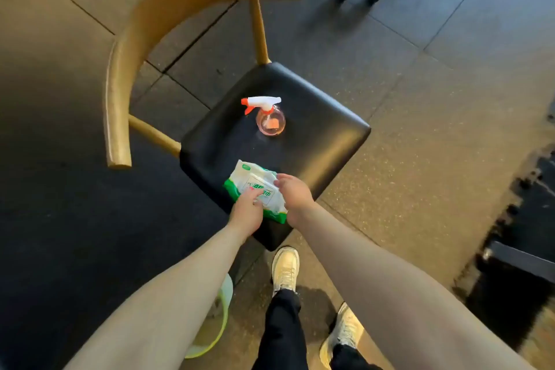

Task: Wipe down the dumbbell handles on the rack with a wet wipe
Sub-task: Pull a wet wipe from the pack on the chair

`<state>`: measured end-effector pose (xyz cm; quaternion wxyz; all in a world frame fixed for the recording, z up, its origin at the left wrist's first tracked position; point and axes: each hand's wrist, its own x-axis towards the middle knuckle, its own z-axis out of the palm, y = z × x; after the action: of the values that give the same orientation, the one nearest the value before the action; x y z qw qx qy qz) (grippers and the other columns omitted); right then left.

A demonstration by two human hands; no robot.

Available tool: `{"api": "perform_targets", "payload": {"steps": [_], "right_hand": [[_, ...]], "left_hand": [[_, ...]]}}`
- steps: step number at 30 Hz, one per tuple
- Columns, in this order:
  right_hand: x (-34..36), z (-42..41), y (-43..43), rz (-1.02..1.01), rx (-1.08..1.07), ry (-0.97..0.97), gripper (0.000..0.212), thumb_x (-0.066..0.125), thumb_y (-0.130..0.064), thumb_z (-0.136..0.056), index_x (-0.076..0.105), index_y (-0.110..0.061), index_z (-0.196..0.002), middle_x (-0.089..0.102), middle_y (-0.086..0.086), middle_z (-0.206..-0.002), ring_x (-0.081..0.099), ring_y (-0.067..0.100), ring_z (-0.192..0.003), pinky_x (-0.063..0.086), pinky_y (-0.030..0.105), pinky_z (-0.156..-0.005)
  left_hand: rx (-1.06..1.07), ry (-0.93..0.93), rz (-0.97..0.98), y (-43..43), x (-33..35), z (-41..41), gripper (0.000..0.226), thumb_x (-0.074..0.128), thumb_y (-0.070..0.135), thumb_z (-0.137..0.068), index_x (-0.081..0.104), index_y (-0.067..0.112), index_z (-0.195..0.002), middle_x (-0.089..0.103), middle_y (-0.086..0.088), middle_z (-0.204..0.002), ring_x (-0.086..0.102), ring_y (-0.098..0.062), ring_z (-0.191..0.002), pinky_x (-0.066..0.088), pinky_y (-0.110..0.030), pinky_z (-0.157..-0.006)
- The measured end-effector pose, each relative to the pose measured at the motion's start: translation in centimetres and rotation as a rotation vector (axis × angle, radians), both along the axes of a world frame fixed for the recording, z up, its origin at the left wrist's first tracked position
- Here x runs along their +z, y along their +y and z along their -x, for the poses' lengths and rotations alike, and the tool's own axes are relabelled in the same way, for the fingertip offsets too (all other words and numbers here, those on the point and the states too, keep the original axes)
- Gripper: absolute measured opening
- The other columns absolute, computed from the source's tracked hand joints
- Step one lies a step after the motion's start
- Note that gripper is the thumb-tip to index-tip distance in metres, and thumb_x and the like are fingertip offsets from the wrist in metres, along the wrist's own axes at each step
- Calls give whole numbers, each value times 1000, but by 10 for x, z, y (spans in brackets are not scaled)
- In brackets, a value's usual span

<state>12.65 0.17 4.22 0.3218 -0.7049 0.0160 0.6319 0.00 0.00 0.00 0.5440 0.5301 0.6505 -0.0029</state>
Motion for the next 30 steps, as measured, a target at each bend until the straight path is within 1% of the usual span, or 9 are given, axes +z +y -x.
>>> {"api": "perform_targets", "payload": {"steps": [3, 6, 10, 11, 13, 16, 21, 26, 30], "right_hand": [[-20, 12, 6, -2, 113, -61, 38, 45, -9, -103, 58, -17, -137, 55, 0, -123, 54, 7, -86, 41, 15, -57], [-48, 25, 7, -24, 213, -129, 42, 45, -9, -101, 56, -20, -141, 53, 0, -138, 52, 16, -115, 45, 24, -91], [-73, 36, 3, -84, 400, -277, 48, 49, -4, -100, 50, -22, -144, 53, 1, -140, 56, 14, -118, 51, 19, -82], [-78, 38, 3, -99, 462, -342, 49, 53, -3, -98, 51, -23, -143, 54, 1, -140, 57, 16, -121, 55, 22, -86], [-89, 44, 3, -133, 640, -518, 50, 63, -6, -94, 54, -23, -141, 56, 0, -140, 54, 19, -127, 52, 34, -102], [-100, 51, 2, -160, 761, -689, 53, 70, -16, -90, 54, -21, -141, 54, -1, -142, 46, 19, -133, 39, 38, -115], [-105, 59, -1, -145, 771, -877, 53, 71, -25, -90, 52, -29, -140, 54, -4, -140, 44, 19, -131, 49, 43, -105], [-109, 66, -4, -124, 838, -943, 53, 68, -31, -92, 45, -32, -141, 47, -4, -144, 36, 22, -134, 51, 46, -99], [-105, 62, -2, -125, 831, -918, 53, 69, -34, -92, 49, -32, -140, 51, -5, -142, 40, 20, -132, 55, 42, -92]], "left_hand": [[54, -15, -11, 1, -19, 7, 43, 41, 9, -103, 53, 22, -142, 37, 1, -158, 38, -23, -143, 32, -31, -116], [164, -12, -57, -3, -31, 11, 47, 42, 3, -98, 54, 18, -141, 36, 2, -157, 39, -22, -143, 33, -42, -119], [262, -10, -73, -2, -36, 21, 55, 40, -2, -97, 47, 17, -149, 33, 1, -158, 42, -19, -139, 38, -40, -117], [264, -8, -78, -1, -38, 23, 55, 39, -2, -98, 46, 18, -149, 34, 0, -158, 44, -19, -138, 40, -40, -115], [215, 17, -99, 2, -40, 27, 53, 39, -1, -101, 42, 17, -151, 33, -1, -158, 43, -22, -140, 42, -38, -114], [-7, 102, -144, 1, -39, 30, 54, 38, 0, -103, 36, 17, -154, 23, -1, -163, 41, -24, -140, 41, -30, -107], [-201, 154, -179, -4, -43, 39, 58, 43, 1, -103, 31, 21, -156, 15, -1, -166, 40, -27, -142, 48, -39, -108], [-138, 118, -203, -7, -41, 38, 53, 43, 6, -105, 33, 22, -155, 22, -1, -166, 36, -27, -146, 45, -41, -110], [-40, 85, -176, -6, -40, 38, 54, 43, 8, -105, 30, 24, -155, 34, -3, -160, 45, -26, -138, 50, -40, -104]]}}
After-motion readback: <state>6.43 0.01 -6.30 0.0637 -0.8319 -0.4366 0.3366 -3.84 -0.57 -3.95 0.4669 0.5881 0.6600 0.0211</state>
